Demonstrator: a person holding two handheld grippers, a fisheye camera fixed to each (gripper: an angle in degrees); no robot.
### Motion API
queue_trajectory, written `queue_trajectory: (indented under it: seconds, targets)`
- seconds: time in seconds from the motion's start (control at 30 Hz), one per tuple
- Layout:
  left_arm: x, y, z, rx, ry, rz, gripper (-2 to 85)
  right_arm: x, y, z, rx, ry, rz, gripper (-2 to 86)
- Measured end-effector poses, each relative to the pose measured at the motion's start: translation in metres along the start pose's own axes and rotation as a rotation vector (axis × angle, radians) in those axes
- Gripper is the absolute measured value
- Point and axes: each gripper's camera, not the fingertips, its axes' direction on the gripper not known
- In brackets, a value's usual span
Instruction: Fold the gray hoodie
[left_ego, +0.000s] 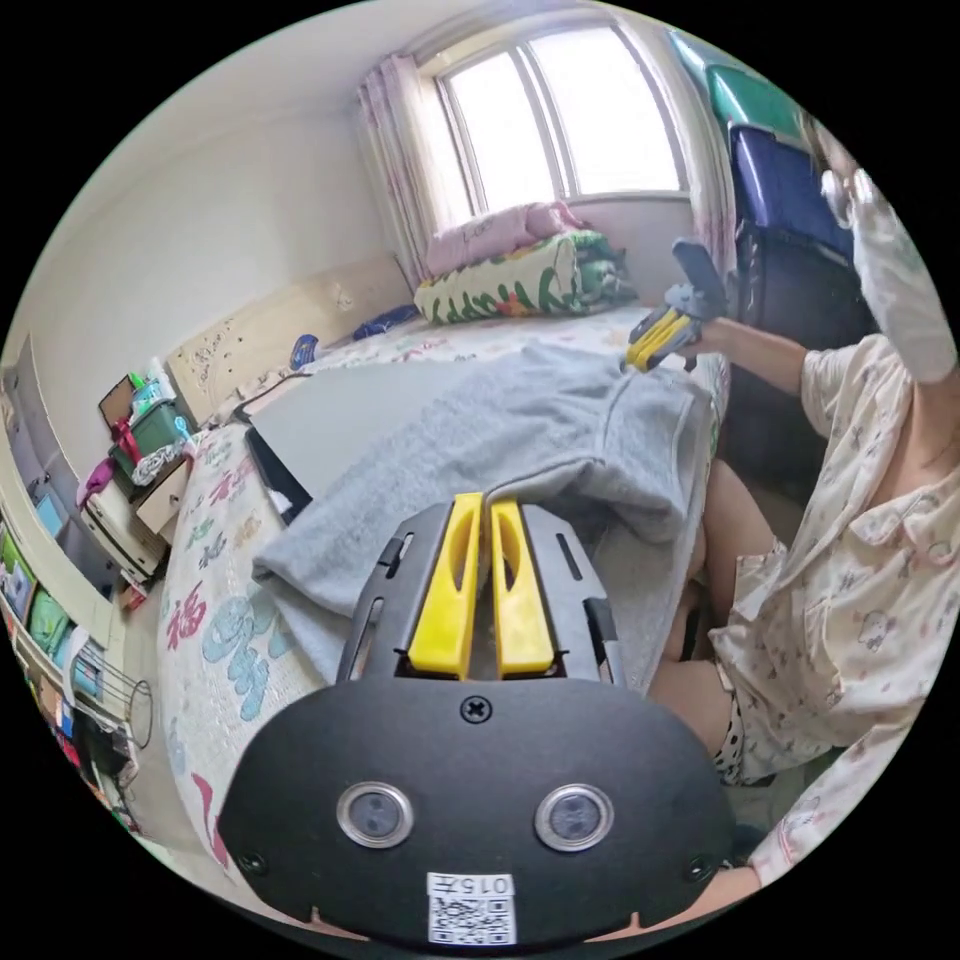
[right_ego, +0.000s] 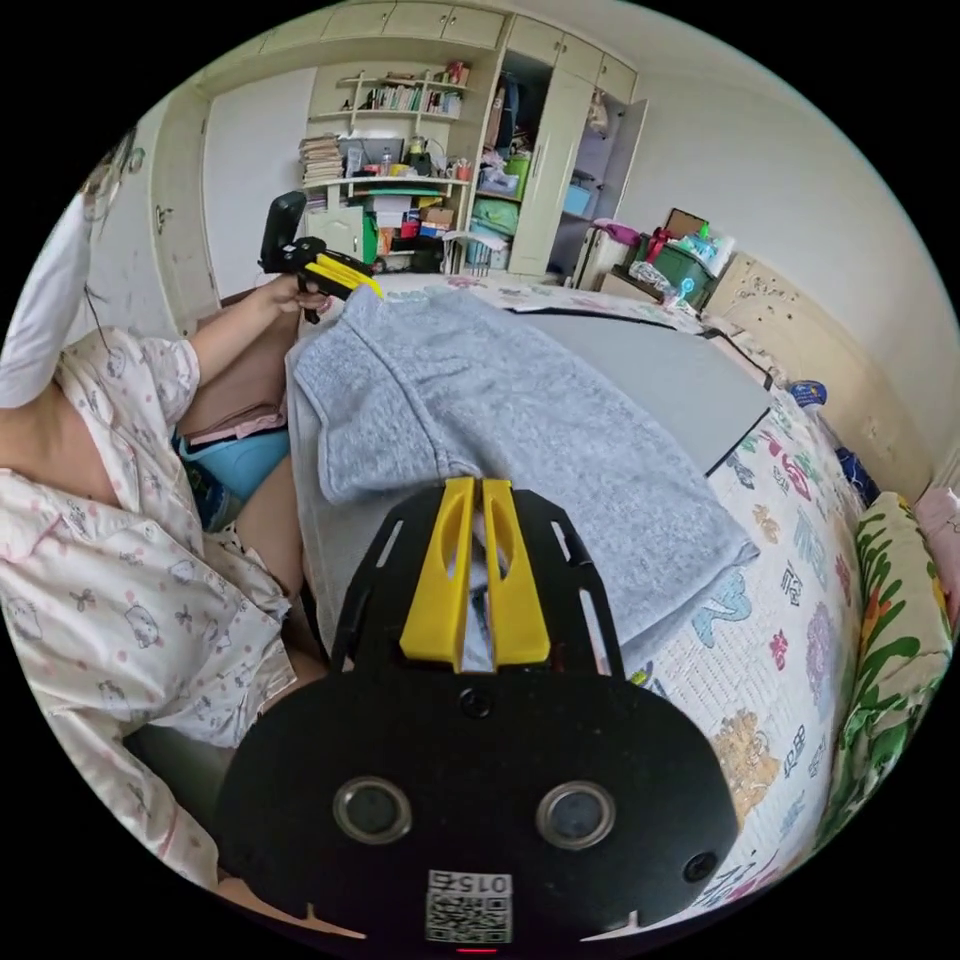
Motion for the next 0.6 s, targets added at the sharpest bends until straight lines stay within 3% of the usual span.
queue_trajectory:
  seconds: [0.1, 0.17, 0.27, 0.3, 0.37, 0.5, 0.6]
  targets:
    - [-0.087, -0.038, -0.002, 0.071, -0.050, -0.050, 1.6, 0.034, -0.105, -0.041, 0.095, 0.265, -0.002, 0.0]
    - [-0.157, -0.079, 0.015, 0.083, -0.150, -0.152, 2.2, 0.098, -0.203, -0.060, 0.177, 0.450, 0.134, 0.8]
    - [-0.246, -0.103, 0.021, 0.195, -0.275, -0.443, 6.8, 0.200, -0.321, -0.087, 0.260, 0.584, 0.540, 3.3]
    - [-0.256, -0.095, 0.011, 0.287, -0.262, -0.518, 9.0, 0.205, -0.339, -0.100, 0.298, 0.553, 0.596, 4.7]
    - [-0.253, -0.077, -0.001, 0.364, -0.193, -0.528, 10.4, 0.181, -0.351, -0.111, 0.313, 0.438, 0.506, 6.8]
    - [-0.203, -0.020, -0.012, 0.232, 0.073, -0.322, 10.0, 0.083, -0.298, -0.101, 0.144, 0.186, 0.249, 10.5]
    - [-0.162, 0.026, -0.032, 0.205, 0.248, -0.269, 9.5, 0.045, -0.230, -0.106, 0.065, 0.017, 0.275, 11.1]
